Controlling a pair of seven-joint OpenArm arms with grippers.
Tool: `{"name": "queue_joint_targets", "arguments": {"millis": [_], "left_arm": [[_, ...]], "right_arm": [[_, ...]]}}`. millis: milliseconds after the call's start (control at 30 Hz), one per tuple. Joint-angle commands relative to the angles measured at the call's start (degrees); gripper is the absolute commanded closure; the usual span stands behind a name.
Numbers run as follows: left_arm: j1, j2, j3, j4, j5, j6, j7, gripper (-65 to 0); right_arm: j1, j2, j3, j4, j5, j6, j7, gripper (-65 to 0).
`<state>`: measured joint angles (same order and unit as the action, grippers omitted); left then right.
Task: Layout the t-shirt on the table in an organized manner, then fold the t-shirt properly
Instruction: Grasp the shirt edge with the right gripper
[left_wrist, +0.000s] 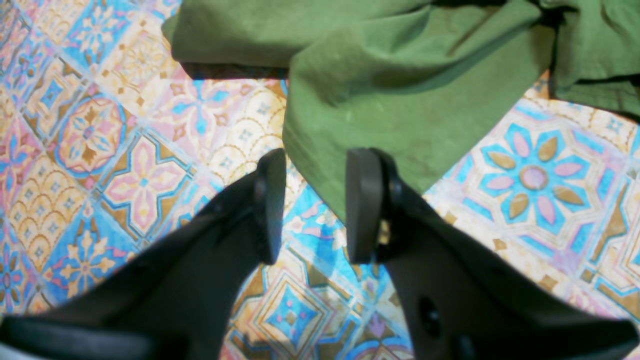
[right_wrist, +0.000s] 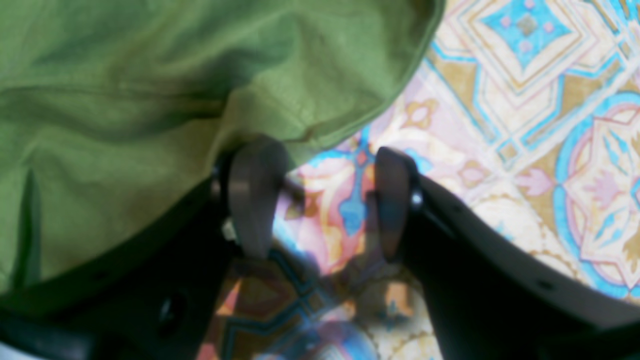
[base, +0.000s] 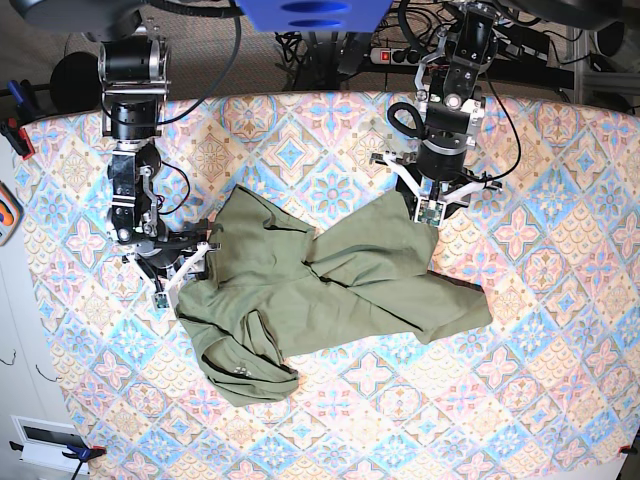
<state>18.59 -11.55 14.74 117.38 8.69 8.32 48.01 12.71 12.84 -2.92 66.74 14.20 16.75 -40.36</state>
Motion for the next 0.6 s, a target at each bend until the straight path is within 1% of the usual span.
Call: {"name": "queue_joint_targets", "arguments": {"millis": [0,67,100,133,200,300,367,400,467,567], "left_arm": [[-0.3,-0.1,-0.1,1.3,0.3,0.3,-1.3,-20.3],[-0.4,-0.1,-0.1,1.3,0.3,0.3,-1.3,-20.3],[-0.4,-0.1,-0.1,1.3,0.3,0.3,-1.3,-20.3],[-0.4,-0.1,-0.1,1.3,0.3,0.3,-1.3,-20.3],[-0.4,-0.1,-0.1,1.3,0.3,0.3,-1.3,-20.3],[-0.4,-0.1,-0.1,1.3,0.3,0.3,-1.3,-20.2],[-0.4,-0.1,-0.1,1.3,0.3,0.3,-1.3,-20.2],[-0.4,-0.1,-0.1,1.3,0.3,0.3,-1.3,-20.1],[-0.4,-0.1,-0.1,1.3,0.3,0.3,-1.3,-20.1],[-0.4,-0.1,-0.2,1.3,0.3,0.3,-1.3,-20.0]], "right_arm": [[1.3,0.4,0.1,1.0,0.6,0.4,0.6,-29.9],[1.3,-0.4,0.1,0.7,0.6,2.2,0.7,-29.3],[1.3,-0.8,0.1,0.6,0.5,3.8,0.7,-27.9],[1.3,-1.3,0.5,0.5,0.4,5.4,0.7,-25.3],[1.3,-2.2,0.6,0.5,0.4,7.2,0.8,-18.4],[1.3,-3.0,0.6,0.5,0.4,7.6,0.8,-6.0],[2.5,-3.0,0.7,0.6,0.4,7.6,0.8,-1.5],[2.8,-3.0,0.7,1.0,0.4,7.6,0.8,-0.4],[2.9,-3.0,0.7,1.8,0.5,7.6,0.8,-0.4],[2.9,-2.8,0.8,6.4,0.5,7.6,0.6,-0.4]]}}
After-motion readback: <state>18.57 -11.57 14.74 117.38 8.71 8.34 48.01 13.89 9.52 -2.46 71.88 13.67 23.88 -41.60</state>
